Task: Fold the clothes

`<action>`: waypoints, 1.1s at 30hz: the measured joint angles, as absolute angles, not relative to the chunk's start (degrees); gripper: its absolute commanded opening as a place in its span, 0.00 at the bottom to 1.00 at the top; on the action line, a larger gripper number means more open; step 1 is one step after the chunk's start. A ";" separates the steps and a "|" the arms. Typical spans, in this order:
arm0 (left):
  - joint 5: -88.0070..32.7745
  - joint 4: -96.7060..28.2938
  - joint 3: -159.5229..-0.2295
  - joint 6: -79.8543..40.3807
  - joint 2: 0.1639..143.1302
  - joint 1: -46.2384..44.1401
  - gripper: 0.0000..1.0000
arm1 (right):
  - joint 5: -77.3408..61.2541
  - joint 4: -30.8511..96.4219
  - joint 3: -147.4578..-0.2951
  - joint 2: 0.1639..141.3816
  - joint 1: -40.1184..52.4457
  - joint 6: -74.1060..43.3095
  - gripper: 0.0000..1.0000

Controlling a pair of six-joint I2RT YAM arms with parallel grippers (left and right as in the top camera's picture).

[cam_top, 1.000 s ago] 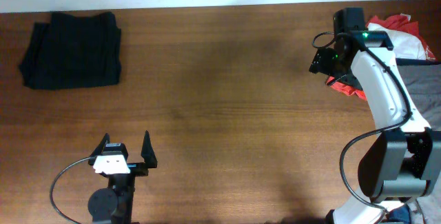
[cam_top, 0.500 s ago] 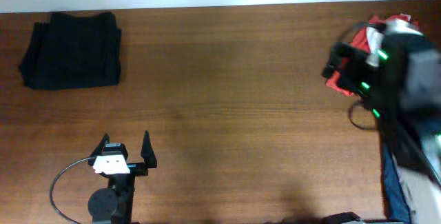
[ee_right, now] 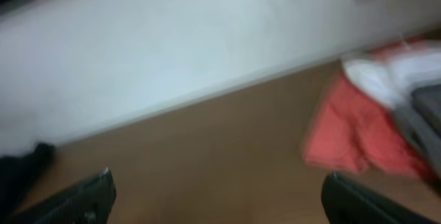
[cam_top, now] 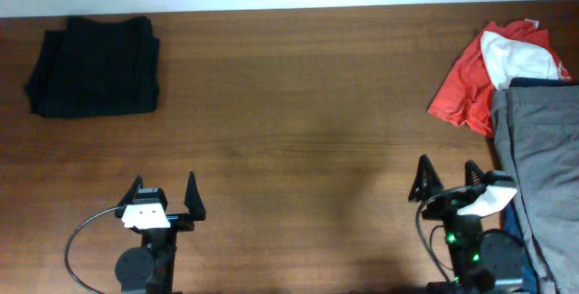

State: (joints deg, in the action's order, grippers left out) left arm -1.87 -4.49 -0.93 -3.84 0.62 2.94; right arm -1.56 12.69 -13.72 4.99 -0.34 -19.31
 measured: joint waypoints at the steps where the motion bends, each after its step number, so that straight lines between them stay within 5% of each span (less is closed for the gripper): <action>1: -1.89 -4.58 -0.95 -3.84 0.71 2.94 0.99 | -2.66 9.69 -9.91 2.07 -0.36 -19.25 0.99; 5: -1.87 -4.58 -0.95 -3.84 0.69 2.94 0.99 | -4.14 -3.68 -0.84 0.80 -1.13 -19.00 0.98; 9: -1.87 -4.58 -0.95 -3.84 0.69 2.94 0.99 | -3.31 3.92 -0.58 0.71 -1.52 -16.47 0.99; 33: -1.87 -4.58 -0.95 -3.84 0.69 2.94 0.99 | -2.63 4.03 -0.58 0.69 -1.52 -15.20 0.99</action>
State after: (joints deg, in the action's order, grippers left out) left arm -1.87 -4.58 -0.95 -3.84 0.69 2.94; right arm -2.63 4.03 -0.58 0.69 -1.52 -15.20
